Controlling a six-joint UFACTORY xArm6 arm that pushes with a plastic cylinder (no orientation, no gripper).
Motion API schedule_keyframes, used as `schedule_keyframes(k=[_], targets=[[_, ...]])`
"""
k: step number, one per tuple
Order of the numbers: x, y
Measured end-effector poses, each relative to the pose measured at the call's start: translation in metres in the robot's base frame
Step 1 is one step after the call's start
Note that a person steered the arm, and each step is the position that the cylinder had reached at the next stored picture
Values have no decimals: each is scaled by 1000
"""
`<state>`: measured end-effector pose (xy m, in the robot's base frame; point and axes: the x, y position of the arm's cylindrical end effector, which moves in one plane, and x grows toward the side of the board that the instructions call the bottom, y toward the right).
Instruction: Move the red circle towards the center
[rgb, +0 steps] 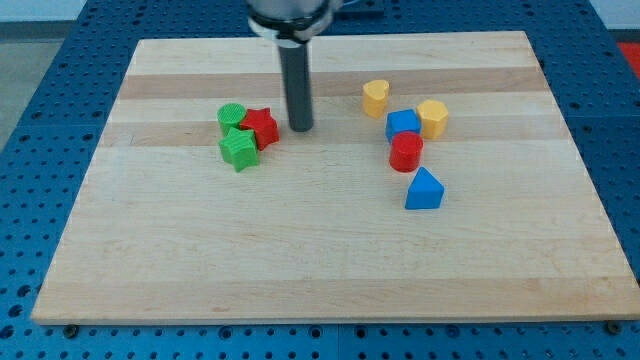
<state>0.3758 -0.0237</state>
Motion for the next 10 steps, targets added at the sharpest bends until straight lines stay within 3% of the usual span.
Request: schedule_keyframes(k=[1,3,4,6,10], targets=[[27,35],[90,50],[103,96],[77,134],[47,124]])
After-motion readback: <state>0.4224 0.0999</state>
